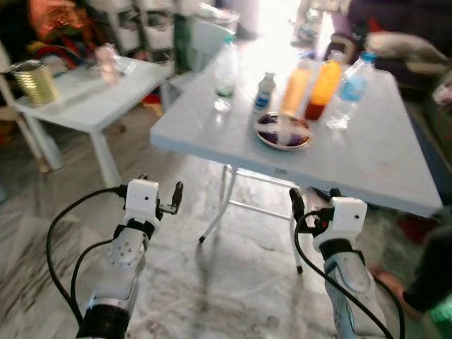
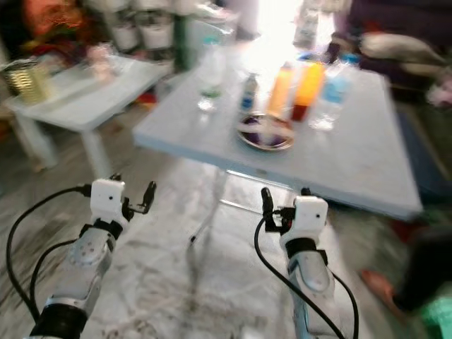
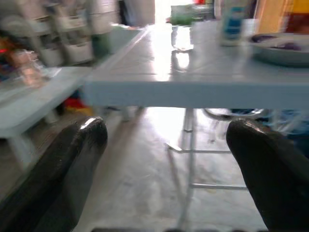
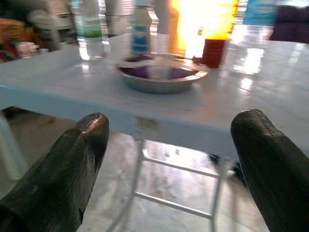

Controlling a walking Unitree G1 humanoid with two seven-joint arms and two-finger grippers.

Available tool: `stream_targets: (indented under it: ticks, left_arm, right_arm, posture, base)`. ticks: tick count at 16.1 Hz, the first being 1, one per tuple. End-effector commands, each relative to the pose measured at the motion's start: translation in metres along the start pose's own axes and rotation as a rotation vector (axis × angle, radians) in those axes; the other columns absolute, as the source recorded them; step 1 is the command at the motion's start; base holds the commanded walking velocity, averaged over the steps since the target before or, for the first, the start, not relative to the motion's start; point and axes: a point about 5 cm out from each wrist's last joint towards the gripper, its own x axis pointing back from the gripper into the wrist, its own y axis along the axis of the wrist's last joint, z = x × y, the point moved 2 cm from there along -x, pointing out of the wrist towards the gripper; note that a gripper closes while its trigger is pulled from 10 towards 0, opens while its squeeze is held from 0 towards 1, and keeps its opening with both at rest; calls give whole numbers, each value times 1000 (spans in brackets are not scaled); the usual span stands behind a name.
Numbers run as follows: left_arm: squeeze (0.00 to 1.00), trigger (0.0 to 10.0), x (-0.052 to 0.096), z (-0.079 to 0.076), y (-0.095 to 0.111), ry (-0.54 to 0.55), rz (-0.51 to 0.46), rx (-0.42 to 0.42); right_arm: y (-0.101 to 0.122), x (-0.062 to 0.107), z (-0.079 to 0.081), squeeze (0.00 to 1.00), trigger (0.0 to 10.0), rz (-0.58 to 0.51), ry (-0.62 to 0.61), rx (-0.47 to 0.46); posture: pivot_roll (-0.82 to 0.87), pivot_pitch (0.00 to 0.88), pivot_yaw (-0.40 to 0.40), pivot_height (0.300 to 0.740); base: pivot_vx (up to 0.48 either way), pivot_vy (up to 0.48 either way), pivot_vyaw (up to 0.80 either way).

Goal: Restocking fridge

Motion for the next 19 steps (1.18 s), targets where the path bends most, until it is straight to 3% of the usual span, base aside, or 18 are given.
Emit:
stream_targets:
  ticks: [1, 3, 6, 8, 10, 15, 19]
  left_arm:
    - [0, 10000, -3, -8, 3, -31, -12, -10]
    - [0, 10000, -3, -10, 4, -38, -17, -11]
    - [0, 10000, 0, -9, 2, -30, -18, -16]
    - [0, 10000, 17, 6, -2, -3, 9, 67]
    - [0, 10000, 23, 15, -4, 22, 23, 77]
    - [0, 10000, 13, 2, 8, -61, -18, 80]
    - [0, 10000, 12, 2, 7, -64, -15, 97]
  right_arm:
    - [1, 0, 0, 0, 10000, -1, -5, 12]
    - [1, 1, 1, 0, 10000, -3, -3, 8]
    - [2, 3, -3, 0, 10000, -4, -20, 23]
    - [10, 15, -19, 0, 10000, -24, -92, -7]
    - [10, 27, -22, 0, 10000, -19, -98, 5]
    - [13, 22, -24, 0, 10000, -8, -75, 20]
    - [12, 20, -27, 0, 10000, -4, -76, 34]
  posture:
    - [2, 2, -17, 740]
    - [-5, 7, -15, 740]
    - [-6, 8, -17, 740]
    - [2, 7, -18, 740]
    - [5, 10, -17, 740]
    - [-7, 0, -14, 740]
    - [-8, 1, -15, 740]
  base:
    - [0, 416, -800]
    - [336, 338, -800]
    - [82, 0, 0]
    - [0, 0, 0]
    - [0, 0, 0]
    - [188, 0, 0]
    - [397, 0, -800]
